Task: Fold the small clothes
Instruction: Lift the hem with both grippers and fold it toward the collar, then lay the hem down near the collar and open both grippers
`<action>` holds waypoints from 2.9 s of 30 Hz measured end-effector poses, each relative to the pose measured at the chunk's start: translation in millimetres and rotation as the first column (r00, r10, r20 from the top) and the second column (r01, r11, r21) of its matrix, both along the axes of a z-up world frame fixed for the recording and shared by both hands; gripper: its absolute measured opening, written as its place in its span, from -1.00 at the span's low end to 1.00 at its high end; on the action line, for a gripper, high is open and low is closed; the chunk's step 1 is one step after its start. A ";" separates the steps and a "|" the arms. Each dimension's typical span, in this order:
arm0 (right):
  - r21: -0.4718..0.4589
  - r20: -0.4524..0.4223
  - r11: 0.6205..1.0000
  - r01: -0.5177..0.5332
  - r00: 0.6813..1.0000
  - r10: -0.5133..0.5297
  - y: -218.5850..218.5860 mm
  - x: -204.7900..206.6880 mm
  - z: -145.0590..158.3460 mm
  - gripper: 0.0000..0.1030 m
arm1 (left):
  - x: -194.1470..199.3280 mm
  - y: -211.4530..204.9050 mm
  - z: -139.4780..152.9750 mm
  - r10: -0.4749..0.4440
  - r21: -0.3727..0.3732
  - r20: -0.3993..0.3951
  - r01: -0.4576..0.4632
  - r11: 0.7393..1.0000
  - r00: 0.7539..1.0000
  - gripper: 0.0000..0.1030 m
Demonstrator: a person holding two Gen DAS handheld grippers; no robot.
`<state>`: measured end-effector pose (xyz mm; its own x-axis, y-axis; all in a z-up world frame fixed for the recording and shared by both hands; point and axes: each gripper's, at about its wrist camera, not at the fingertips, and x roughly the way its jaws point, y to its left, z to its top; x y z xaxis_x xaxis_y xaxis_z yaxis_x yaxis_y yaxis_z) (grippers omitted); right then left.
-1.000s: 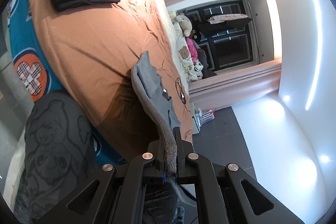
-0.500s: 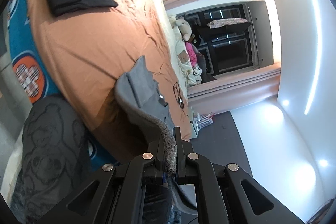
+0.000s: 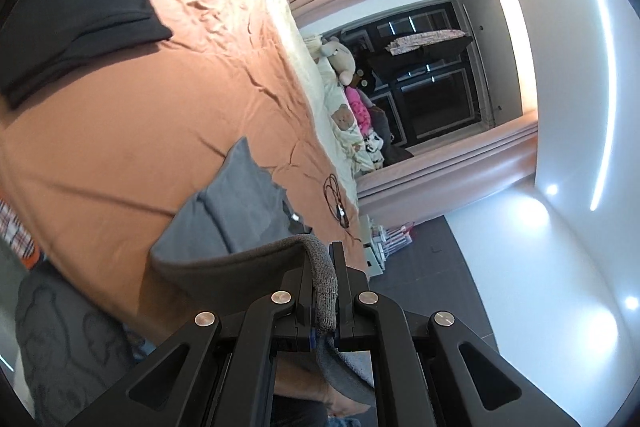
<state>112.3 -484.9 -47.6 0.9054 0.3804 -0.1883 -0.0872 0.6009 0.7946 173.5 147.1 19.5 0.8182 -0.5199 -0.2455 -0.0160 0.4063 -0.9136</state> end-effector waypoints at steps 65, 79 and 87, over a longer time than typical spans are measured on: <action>-0.150 -0.361 0.988 -0.049 0.933 -0.008 8.9 295.1 28.2 -0.99 | 351.5 -46.9 -100.1 0.077 0.333 -0.376 0.057 0.941 0.923 -0.91; -0.231 -0.393 0.973 0.006 0.914 -0.100 30.0 322.3 24.3 -0.99 | 388.4 -50.7 -116.5 0.090 0.378 -0.425 0.086 0.922 0.901 -0.91; -0.243 -0.435 0.970 -0.008 0.895 -0.102 38.3 343.4 10.0 -0.99 | 409.2 -58.8 -162.5 0.114 0.395 -0.503 0.110 0.912 0.857 -0.90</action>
<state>455.7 -446.5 -37.6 0.7230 0.2352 -0.6496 0.2722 0.7672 0.5808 582.6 88.3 -143.0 0.5199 -0.2836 -0.8058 -0.4292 0.7288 -0.5335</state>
